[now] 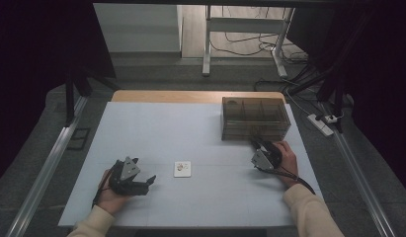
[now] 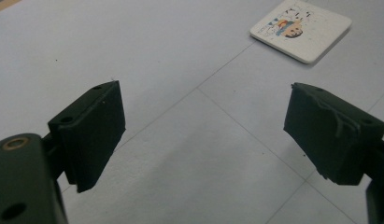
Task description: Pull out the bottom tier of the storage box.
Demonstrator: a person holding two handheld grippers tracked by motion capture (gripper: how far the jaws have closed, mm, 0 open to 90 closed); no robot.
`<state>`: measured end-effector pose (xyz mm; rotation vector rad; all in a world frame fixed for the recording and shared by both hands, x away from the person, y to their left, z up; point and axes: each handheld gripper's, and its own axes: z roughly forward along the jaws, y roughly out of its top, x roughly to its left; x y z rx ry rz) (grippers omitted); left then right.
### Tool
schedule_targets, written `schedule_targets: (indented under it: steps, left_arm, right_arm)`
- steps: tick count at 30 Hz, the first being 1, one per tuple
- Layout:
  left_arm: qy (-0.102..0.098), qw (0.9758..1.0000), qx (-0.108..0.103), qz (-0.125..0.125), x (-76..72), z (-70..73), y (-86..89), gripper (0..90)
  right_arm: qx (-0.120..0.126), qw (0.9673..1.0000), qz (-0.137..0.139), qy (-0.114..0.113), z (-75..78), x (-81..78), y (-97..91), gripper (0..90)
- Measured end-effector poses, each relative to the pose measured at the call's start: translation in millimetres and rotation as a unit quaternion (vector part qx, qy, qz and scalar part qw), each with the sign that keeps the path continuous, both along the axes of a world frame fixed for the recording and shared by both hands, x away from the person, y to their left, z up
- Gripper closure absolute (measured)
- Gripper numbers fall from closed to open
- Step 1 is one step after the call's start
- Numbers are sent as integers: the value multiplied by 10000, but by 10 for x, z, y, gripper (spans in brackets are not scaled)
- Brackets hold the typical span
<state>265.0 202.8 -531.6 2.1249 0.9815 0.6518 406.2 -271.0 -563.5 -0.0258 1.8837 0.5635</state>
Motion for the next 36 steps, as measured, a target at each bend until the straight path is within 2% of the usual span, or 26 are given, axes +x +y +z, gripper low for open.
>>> schedule_targets:
  steps: [8,19,26,36]
  left_arm:
    - [-9,10000,-1,-13,-1,2,1,124]
    - [-9,10000,10,-7,-2,1,-1,125]
    - [-11,10000,15,-11,-3,1,-1,125]
    - [-8,10000,7,-9,-3,1,4,125]
  right_arm:
    - [72,10000,-16,66,-2,2,-3,730]
    - [-65,9999,23,83,2,16,-5,745]
    - [-141,9999,83,3,-2,22,-7,749]
    - [-120,9998,181,-40,-9,27,-24,750]
